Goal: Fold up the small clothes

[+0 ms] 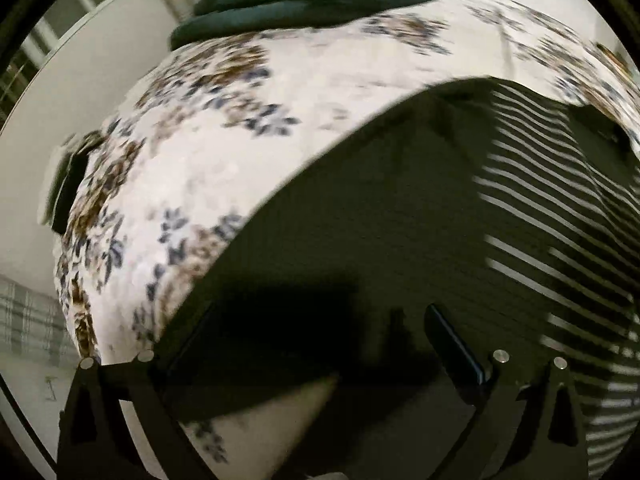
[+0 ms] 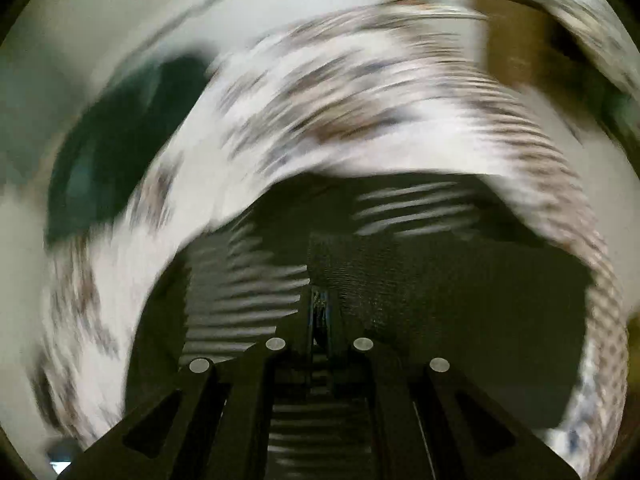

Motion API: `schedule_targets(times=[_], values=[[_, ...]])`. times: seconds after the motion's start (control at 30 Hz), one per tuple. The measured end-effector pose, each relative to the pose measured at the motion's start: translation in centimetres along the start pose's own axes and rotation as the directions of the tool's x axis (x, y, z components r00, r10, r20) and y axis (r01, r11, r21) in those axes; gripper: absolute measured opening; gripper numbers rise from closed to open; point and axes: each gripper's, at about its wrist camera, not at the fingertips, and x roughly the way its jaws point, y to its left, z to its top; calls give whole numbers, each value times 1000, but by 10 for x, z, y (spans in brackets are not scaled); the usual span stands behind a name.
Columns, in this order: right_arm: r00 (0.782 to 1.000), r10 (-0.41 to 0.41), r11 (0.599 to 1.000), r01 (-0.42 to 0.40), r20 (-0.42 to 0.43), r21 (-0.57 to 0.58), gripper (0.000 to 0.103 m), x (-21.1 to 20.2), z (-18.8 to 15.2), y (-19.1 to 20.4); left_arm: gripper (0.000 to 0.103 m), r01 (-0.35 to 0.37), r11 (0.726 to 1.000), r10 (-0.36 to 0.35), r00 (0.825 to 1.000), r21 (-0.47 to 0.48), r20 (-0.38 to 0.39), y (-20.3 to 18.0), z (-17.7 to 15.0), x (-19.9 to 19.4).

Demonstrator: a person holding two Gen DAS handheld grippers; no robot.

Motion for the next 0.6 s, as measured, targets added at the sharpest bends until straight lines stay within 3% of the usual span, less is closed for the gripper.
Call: schedule_targets(times=[0.07,0.13,0.33,0.47,0.53,0.57,0.6], values=[[998,-21,989,12,-61,-146,5,44,-8,73,103,-6,1000,6,1000,-18,-6,16,4,11],[997,-23,973,4,-78,-229,5,67,-19,119,103,-11,999,11,1000,-31,-8,28,6,19],[993,18,942,-56,-119,-330,5,96,-44,200,103,-7,998,6,1000,-64,-18,53,10,39],[979,-21,932,-54,-201,-358,6,119,-34,204,103,9,997,-11,1000,-72,-27,60,13,46],[966,32,949,-110,-257,-295,10,119,-32,190,103,22,997,-24,1000,-71,-19,64,14,44],[958,68,959,-140,-278,-246,16,114,-31,179,103,29,997,-30,999,-70,-13,67,15,41],[954,96,967,-157,-283,-200,39,108,-31,166,103,38,997,-38,999,-70,-7,71,15,37]])
